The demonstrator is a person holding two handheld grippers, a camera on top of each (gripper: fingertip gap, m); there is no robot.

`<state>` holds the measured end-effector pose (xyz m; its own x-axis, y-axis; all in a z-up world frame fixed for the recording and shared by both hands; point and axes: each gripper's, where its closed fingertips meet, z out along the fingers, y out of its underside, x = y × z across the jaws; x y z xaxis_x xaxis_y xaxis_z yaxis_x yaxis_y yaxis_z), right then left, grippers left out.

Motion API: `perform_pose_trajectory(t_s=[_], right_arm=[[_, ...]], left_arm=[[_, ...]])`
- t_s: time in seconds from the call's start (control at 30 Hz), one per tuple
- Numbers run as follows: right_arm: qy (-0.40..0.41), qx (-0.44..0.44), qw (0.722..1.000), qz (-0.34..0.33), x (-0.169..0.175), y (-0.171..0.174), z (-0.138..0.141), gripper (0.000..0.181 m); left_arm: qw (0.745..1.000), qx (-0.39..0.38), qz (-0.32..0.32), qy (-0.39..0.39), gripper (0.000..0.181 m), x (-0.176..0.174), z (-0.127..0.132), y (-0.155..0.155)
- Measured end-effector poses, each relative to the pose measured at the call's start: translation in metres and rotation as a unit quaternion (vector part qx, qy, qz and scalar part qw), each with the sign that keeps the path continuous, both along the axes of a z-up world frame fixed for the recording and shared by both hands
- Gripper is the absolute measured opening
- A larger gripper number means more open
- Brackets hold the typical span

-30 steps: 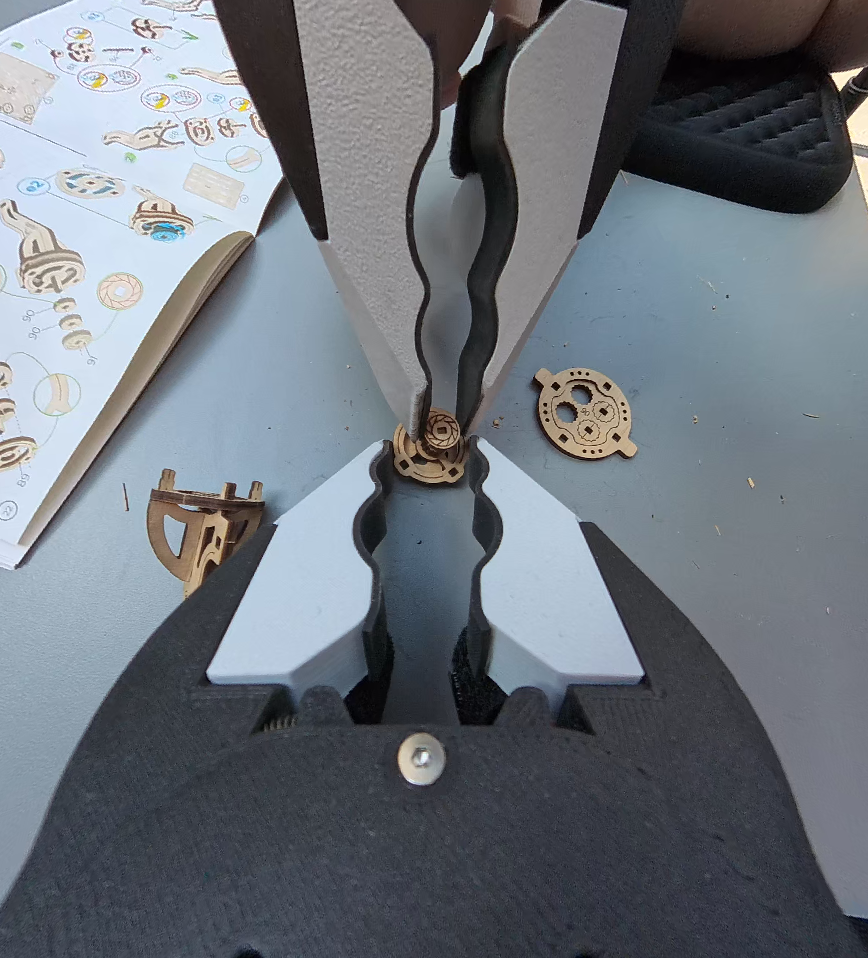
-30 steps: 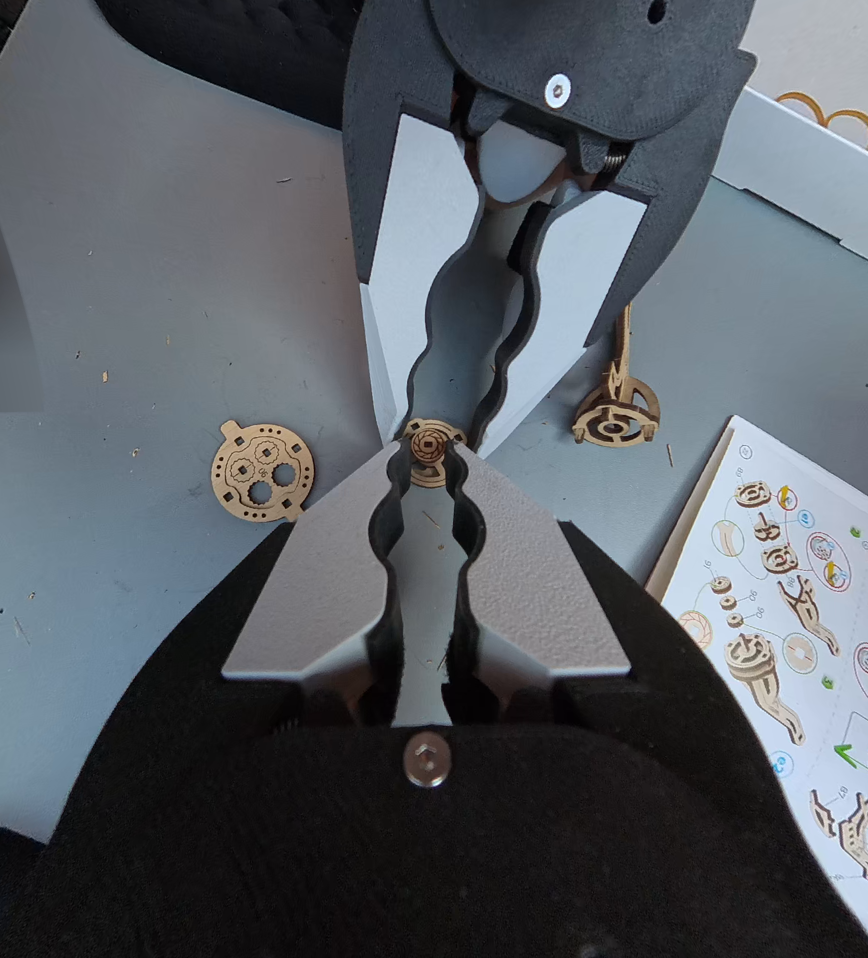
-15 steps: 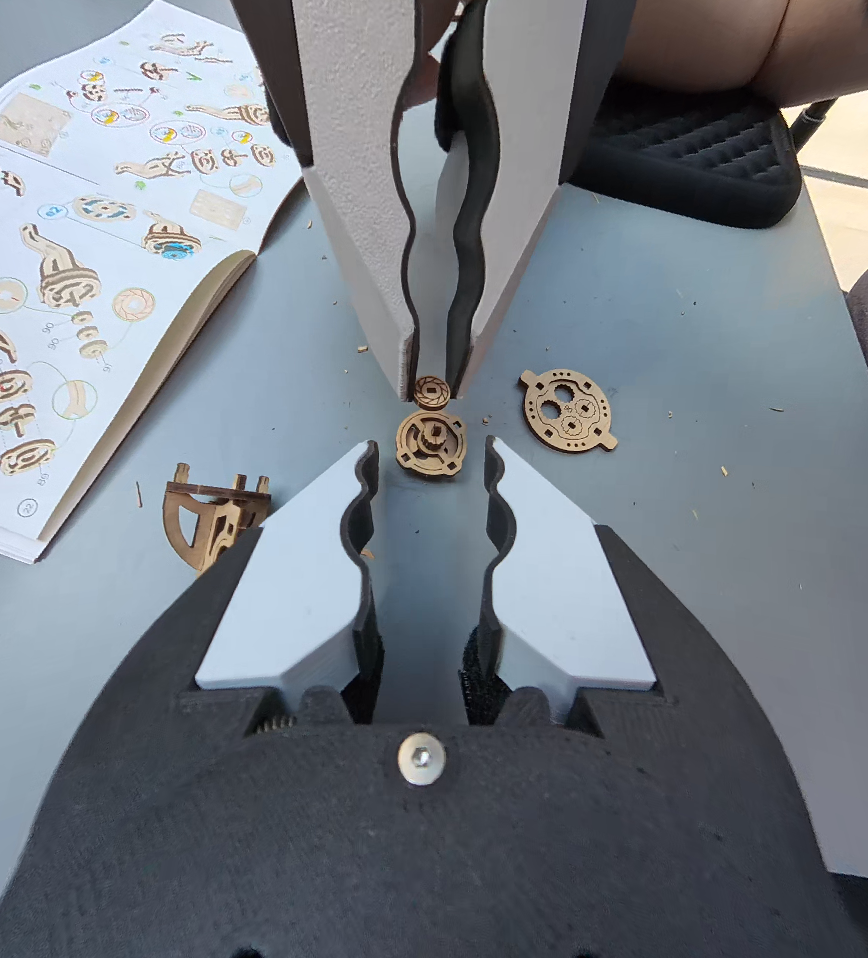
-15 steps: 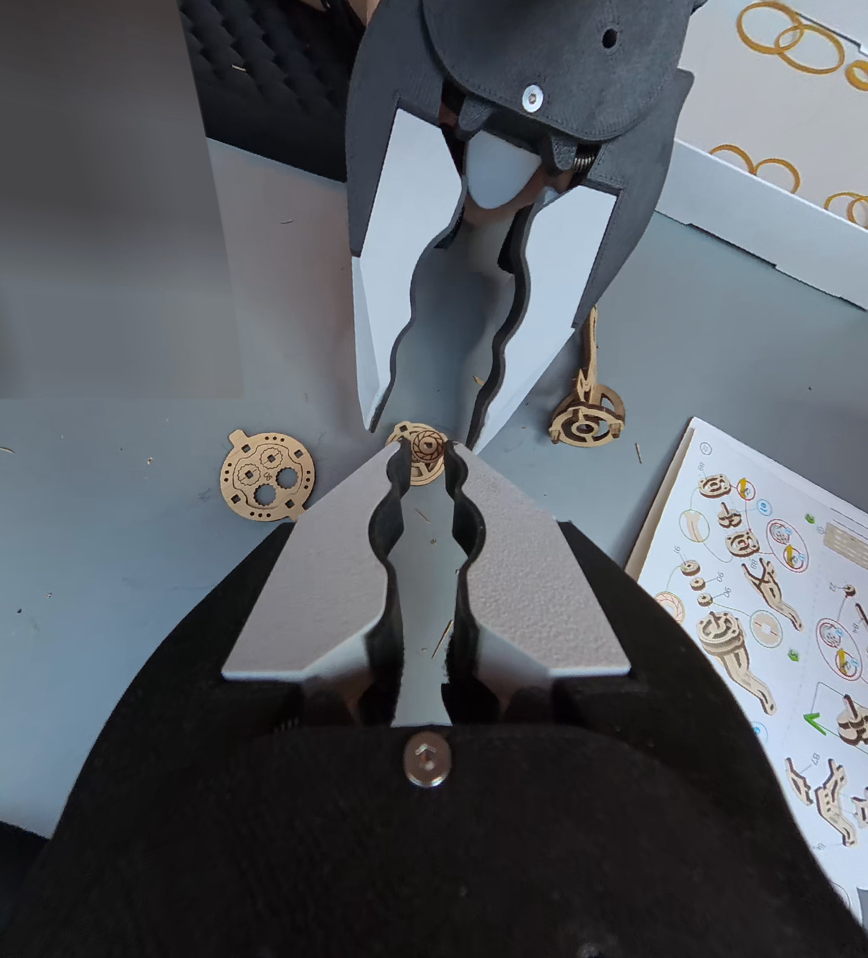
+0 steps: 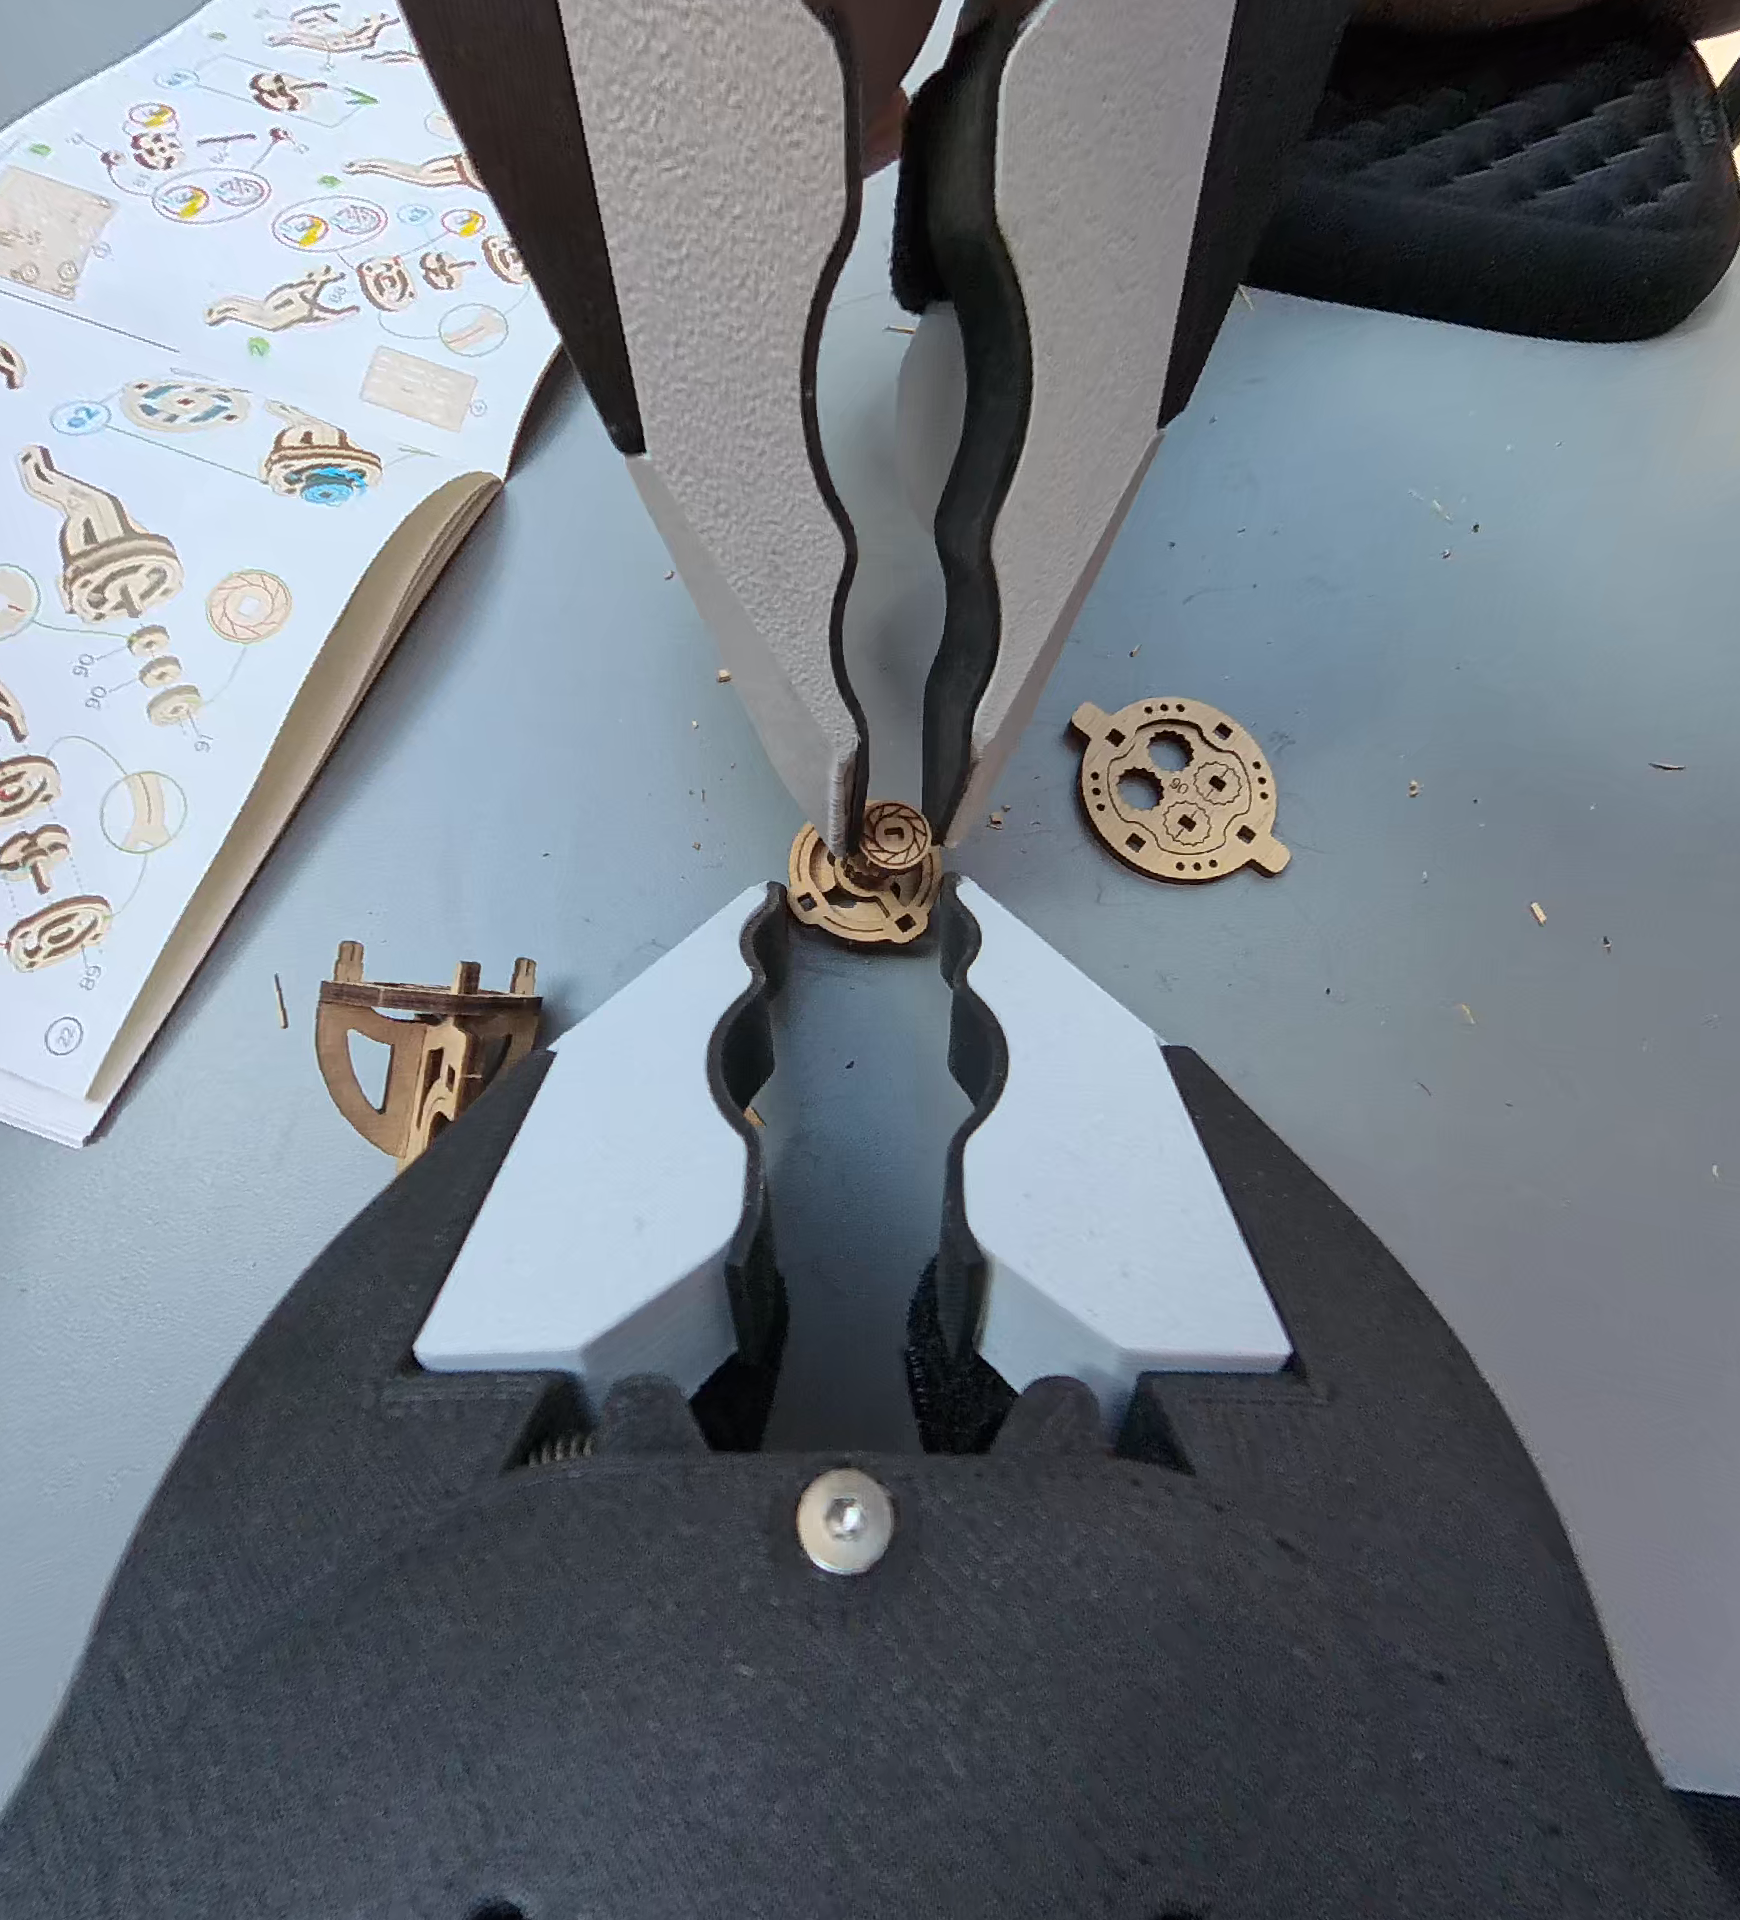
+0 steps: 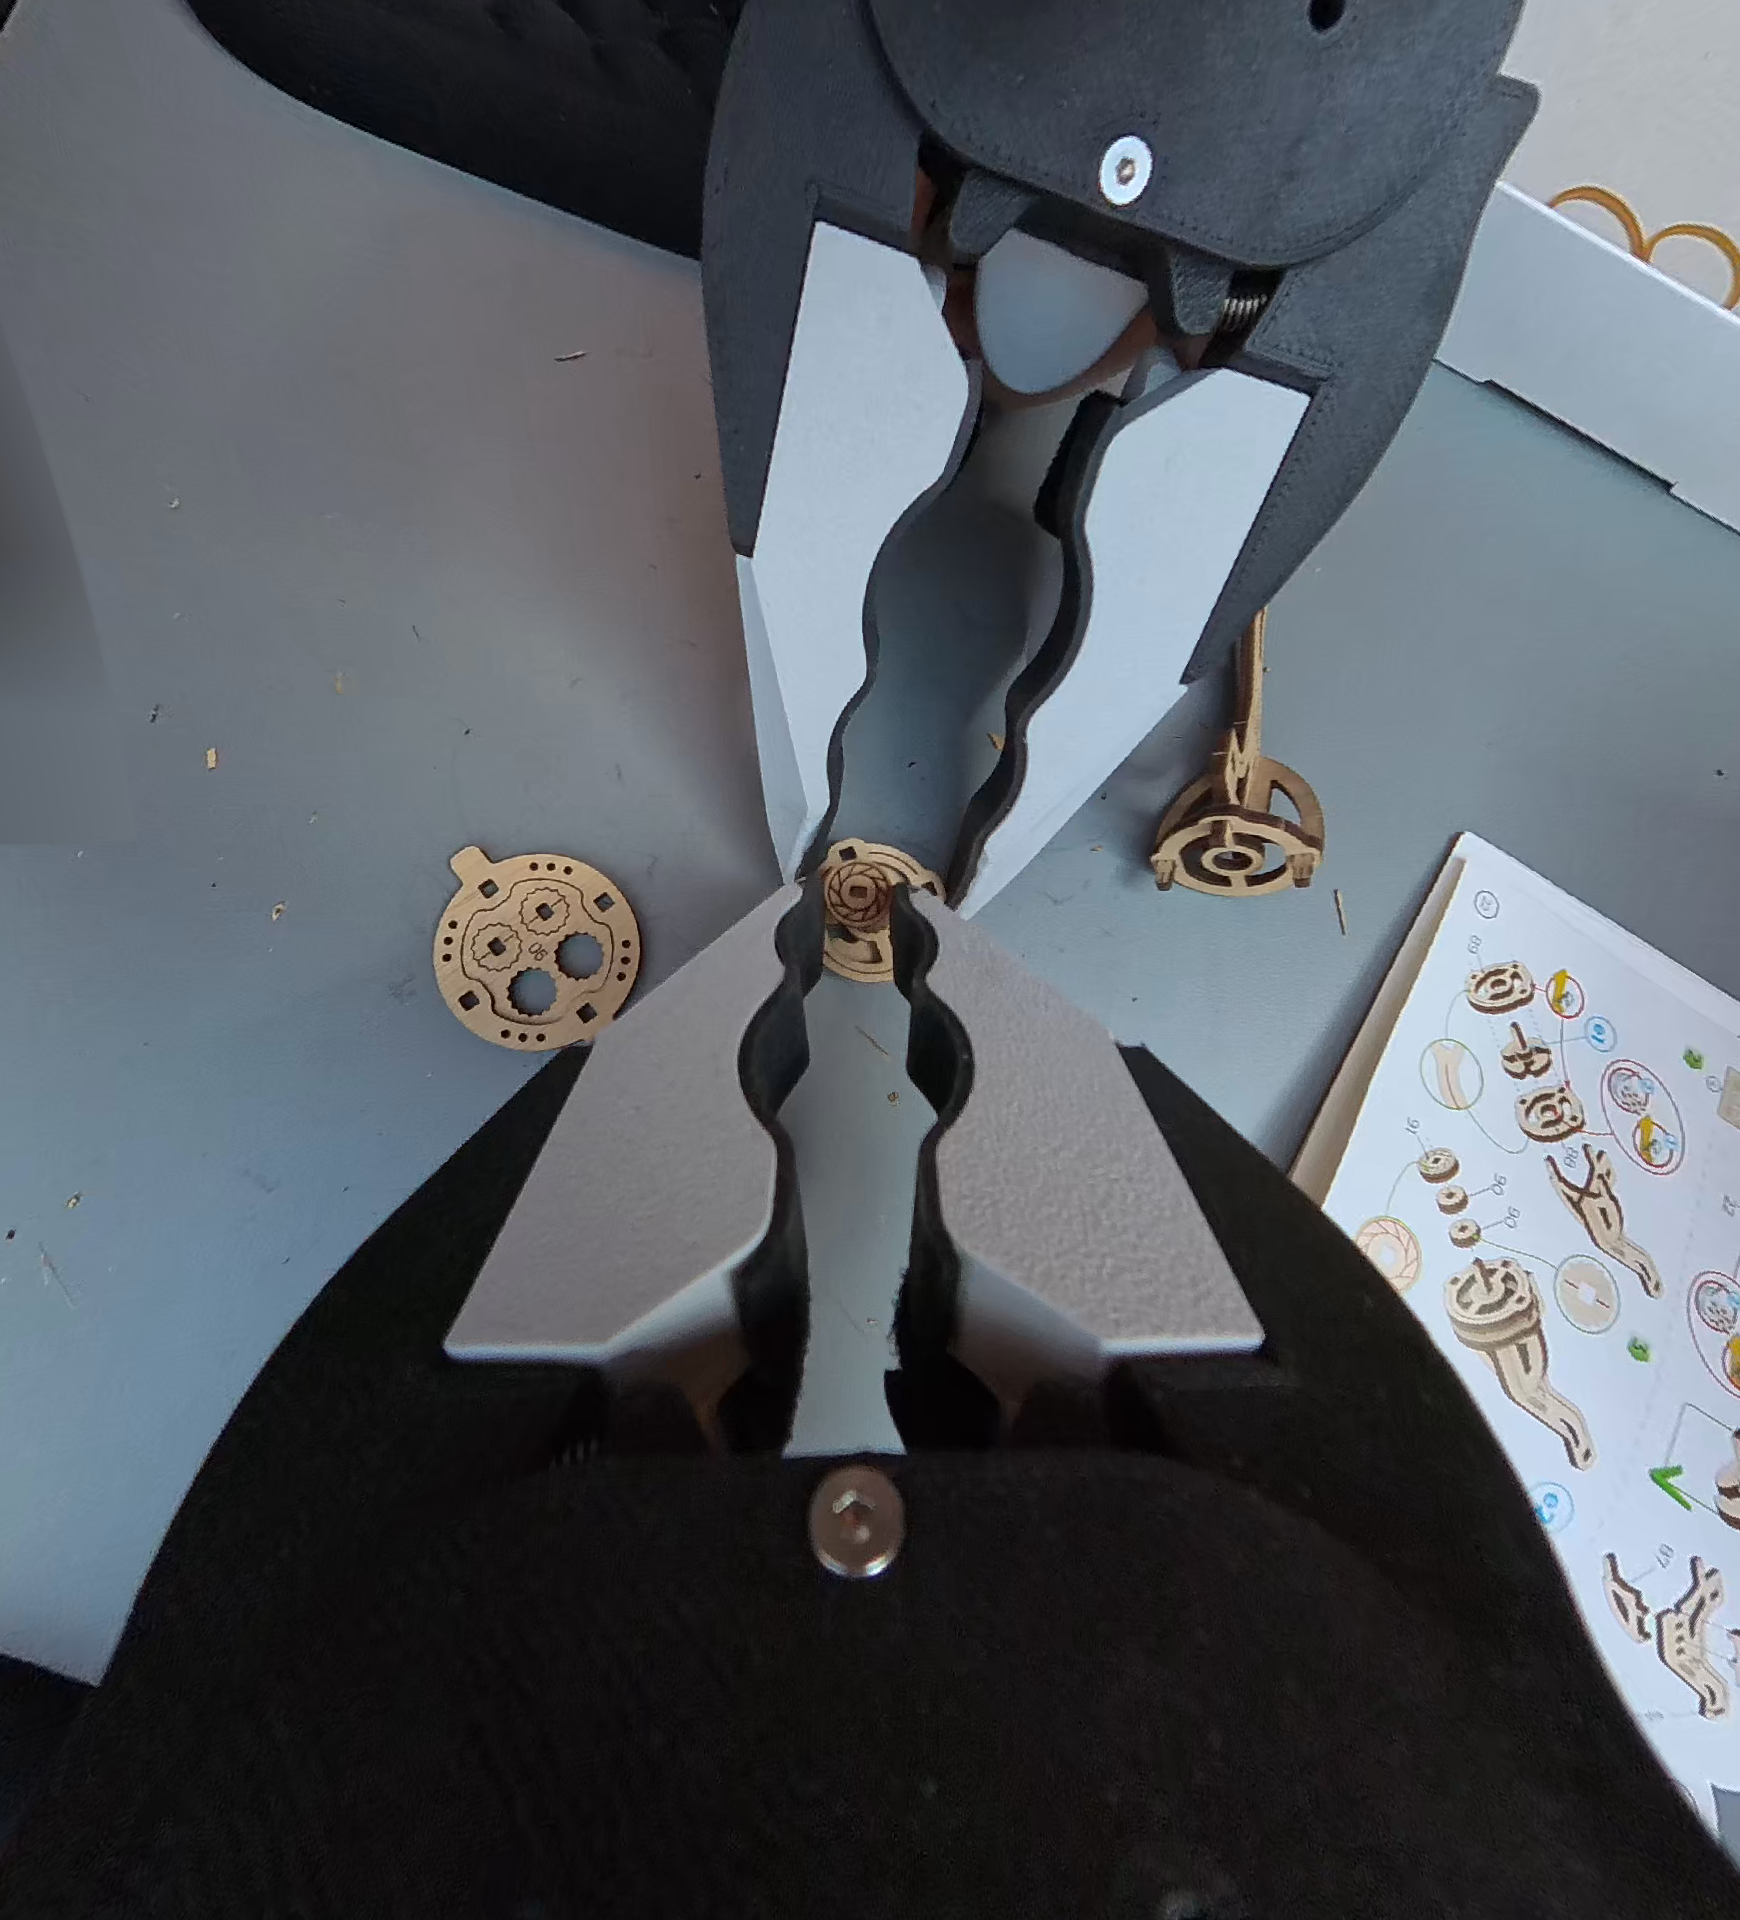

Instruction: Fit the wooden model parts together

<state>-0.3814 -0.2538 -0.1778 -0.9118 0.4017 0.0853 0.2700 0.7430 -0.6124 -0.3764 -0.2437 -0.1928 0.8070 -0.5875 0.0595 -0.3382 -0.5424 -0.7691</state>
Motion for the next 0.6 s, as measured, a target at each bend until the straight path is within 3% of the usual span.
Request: perform_pose_trajectory(t_s=[0.6], right_arm=[[0.005,0.035,0.999,-0.023,-0.0033,0.0045,-0.0024,0.011]], left_arm=[[1.0,0.003,0.004,0.003,0.027,-0.0003,0.0001,0.0014]])
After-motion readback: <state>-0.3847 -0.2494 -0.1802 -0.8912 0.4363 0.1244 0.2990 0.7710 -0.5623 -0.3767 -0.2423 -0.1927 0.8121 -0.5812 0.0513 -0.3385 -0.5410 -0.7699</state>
